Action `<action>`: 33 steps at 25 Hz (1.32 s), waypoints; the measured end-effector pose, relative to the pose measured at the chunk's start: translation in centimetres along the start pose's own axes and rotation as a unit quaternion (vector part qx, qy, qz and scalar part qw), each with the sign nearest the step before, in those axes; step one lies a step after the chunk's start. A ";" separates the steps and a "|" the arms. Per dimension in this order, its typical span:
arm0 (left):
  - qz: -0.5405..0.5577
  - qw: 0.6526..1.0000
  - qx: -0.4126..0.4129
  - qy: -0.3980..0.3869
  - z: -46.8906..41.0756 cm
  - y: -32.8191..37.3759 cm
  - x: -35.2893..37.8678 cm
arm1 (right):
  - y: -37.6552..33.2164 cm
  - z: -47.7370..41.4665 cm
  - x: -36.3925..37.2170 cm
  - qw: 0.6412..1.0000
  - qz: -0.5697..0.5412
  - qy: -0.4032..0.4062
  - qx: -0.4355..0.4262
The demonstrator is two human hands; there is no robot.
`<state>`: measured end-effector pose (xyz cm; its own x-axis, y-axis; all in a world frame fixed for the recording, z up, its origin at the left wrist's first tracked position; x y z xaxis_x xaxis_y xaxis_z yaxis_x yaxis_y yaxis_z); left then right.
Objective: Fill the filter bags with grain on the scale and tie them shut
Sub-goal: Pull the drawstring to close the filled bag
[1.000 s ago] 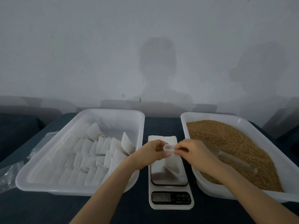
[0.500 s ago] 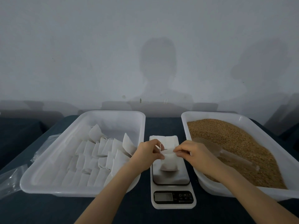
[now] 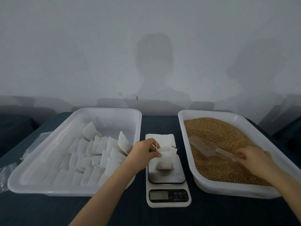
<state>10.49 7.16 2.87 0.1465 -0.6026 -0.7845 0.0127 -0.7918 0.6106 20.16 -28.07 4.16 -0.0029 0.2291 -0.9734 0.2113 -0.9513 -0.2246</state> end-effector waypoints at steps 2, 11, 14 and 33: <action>-0.012 1.000 0.000 0.001 0.0 0.1 0.0 | -0.3 -0.3 0.3 1.000 0.004 0.004 -0.005; -0.041 0.999 0.005 -0.001 0.0 0.2 0.1 | -0.7 -0.7 -1.9 0.995 0.046 0.052 -0.065; -0.039 0.999 0.006 -0.002 0.0 0.3 0.1 | -0.3 0.3 -4.0 0.969 0.200 0.091 -0.110; -0.036 0.999 0.018 0.005 0.1 0.4 0.0 | 0.6 2.3 -2.9 0.989 0.077 0.091 -0.087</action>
<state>10.40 6.84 3.11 0.1567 -0.5433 -0.8248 -0.0113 -0.8360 0.5486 18.10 -29.82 6.76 0.2153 0.1321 -0.9676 0.3597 -0.9319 -0.0472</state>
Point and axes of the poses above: each hand's wrist, its own z-axis away from the middle knuckle, its own x-axis out of the palm, y = z × x, the point moved 5 cm from there along -z, towards the middle knuckle, and after that the axes turned 14 degrees about -z, right-handed, at the moved point
